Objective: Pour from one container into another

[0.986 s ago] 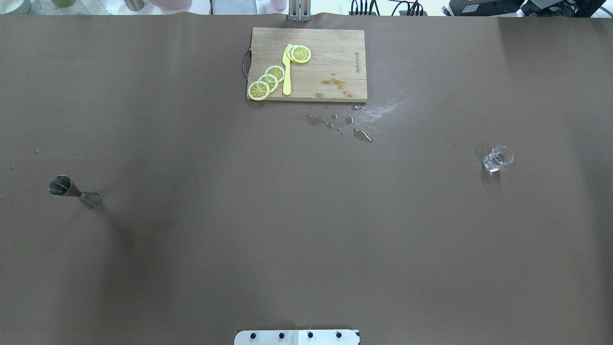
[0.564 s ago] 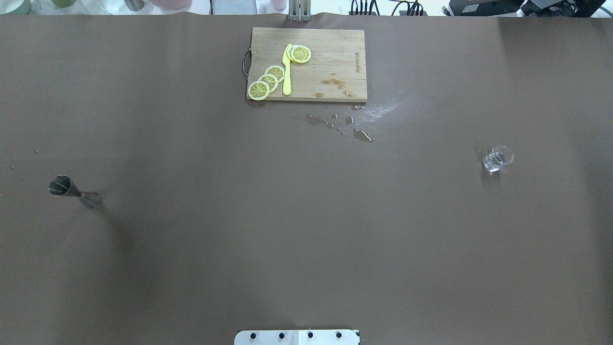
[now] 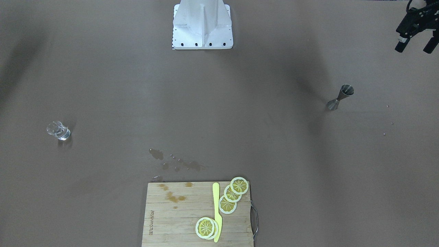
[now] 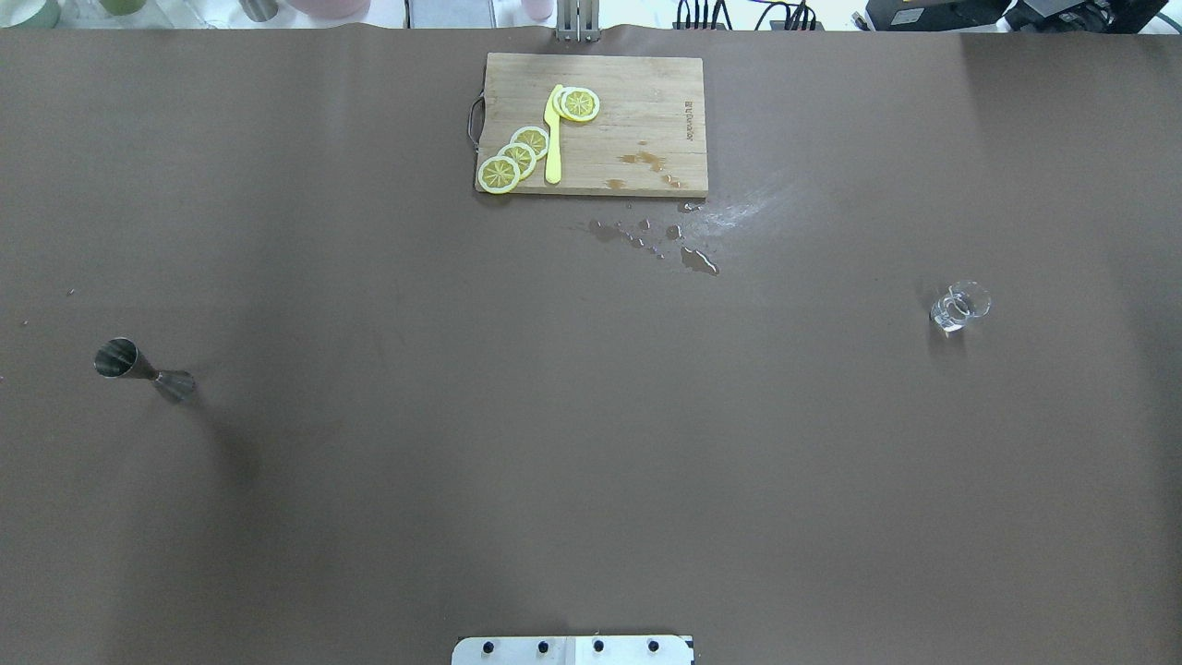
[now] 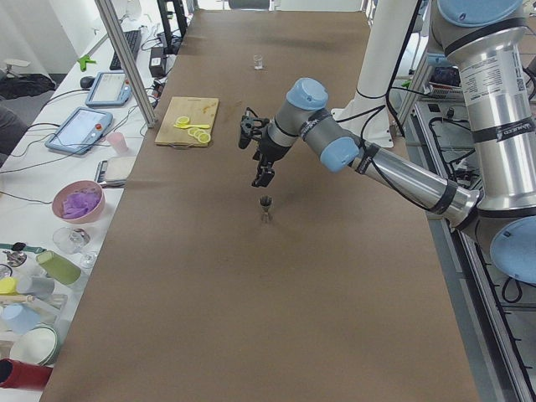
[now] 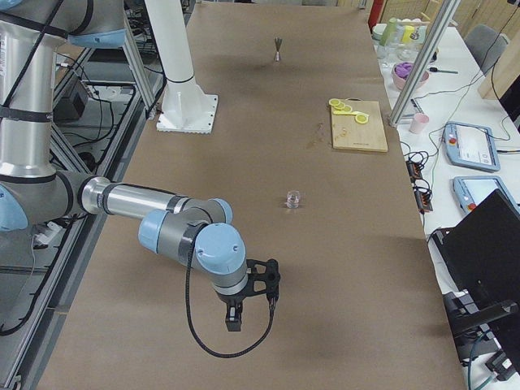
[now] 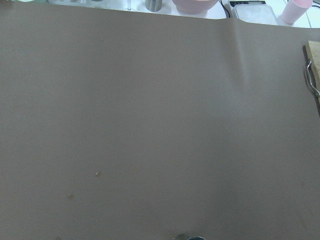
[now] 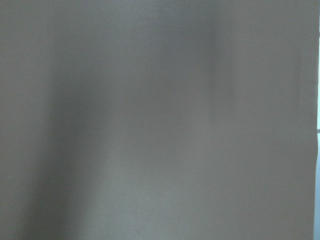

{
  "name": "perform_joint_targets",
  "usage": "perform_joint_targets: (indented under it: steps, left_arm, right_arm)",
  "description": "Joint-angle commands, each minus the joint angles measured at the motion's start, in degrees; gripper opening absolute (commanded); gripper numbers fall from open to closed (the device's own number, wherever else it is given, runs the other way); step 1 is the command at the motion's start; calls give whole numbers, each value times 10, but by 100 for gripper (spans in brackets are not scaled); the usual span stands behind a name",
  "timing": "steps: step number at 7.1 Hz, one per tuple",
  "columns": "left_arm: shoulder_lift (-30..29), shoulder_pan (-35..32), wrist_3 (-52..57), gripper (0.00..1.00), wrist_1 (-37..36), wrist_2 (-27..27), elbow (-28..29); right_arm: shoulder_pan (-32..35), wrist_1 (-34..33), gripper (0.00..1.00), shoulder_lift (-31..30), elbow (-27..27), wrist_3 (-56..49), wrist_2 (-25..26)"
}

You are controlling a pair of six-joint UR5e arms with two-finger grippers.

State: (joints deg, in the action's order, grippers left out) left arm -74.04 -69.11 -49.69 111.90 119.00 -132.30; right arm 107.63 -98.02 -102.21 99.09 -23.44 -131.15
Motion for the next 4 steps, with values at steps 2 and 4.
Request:
perform_joint_targets:
  steps: [2, 4]
  left_arm:
    - [0, 77, -84, 97, 31, -95, -14]
    - [0, 138, -125, 97, 37, -176, -15]
  right_arm:
    - [-1, -7, 100, 51, -21, 3, 2]
    - [-14, -6, 100, 70, -30, 9, -4]
